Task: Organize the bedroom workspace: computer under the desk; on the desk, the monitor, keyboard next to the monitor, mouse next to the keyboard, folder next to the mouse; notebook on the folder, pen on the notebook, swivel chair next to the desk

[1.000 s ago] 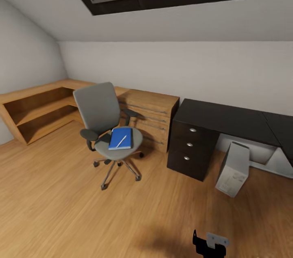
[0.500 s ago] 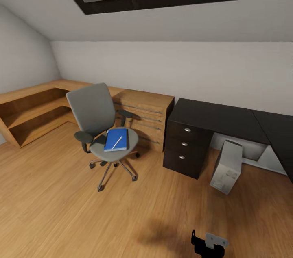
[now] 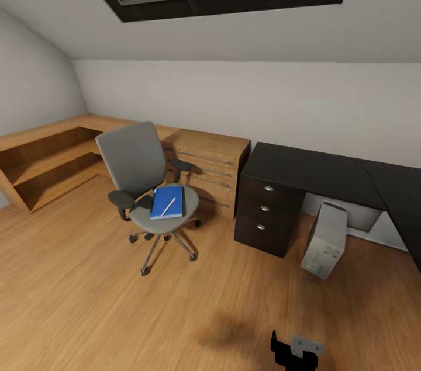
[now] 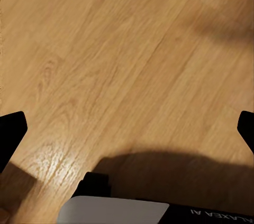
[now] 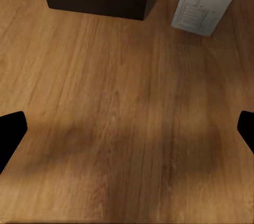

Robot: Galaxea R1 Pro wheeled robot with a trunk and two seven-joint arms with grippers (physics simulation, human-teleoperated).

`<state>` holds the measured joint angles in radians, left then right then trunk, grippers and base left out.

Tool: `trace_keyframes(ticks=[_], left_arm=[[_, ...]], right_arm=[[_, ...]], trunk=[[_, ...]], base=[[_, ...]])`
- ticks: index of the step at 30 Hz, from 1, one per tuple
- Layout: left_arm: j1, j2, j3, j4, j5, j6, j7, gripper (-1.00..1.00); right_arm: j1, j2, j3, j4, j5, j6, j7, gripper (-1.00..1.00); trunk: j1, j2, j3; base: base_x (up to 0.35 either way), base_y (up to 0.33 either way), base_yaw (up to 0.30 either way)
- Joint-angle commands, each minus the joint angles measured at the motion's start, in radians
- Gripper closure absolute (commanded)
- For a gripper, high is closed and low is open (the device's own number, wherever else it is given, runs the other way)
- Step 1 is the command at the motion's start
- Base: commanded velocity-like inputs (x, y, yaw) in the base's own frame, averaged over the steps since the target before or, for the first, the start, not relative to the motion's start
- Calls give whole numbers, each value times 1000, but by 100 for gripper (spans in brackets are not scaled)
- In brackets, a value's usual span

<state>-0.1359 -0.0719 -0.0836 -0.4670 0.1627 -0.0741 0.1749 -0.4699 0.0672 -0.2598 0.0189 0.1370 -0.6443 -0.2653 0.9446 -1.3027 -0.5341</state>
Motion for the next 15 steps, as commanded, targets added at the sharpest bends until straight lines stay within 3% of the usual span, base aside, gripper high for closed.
trace_keyframes(ticks=[1,8,15], left_arm=[[-1,1,-8,1,11,-4,8,-100],[-1,1,-8,1,11,-4,8,-100],[-1,1,-8,1,11,-4,8,-100]], right_arm=[[-1,1,-6,2,11,-3,-7,-100],[-1,5,-6,1,12,-5,-7,-100],[-1,5,-6,1,13,-9,-7,-100]], trunk=[[-4,7,2],[-31,56,24],[-58,105,46]], base=[[0,0,0],[0,0,-41],[0,0,-188]])
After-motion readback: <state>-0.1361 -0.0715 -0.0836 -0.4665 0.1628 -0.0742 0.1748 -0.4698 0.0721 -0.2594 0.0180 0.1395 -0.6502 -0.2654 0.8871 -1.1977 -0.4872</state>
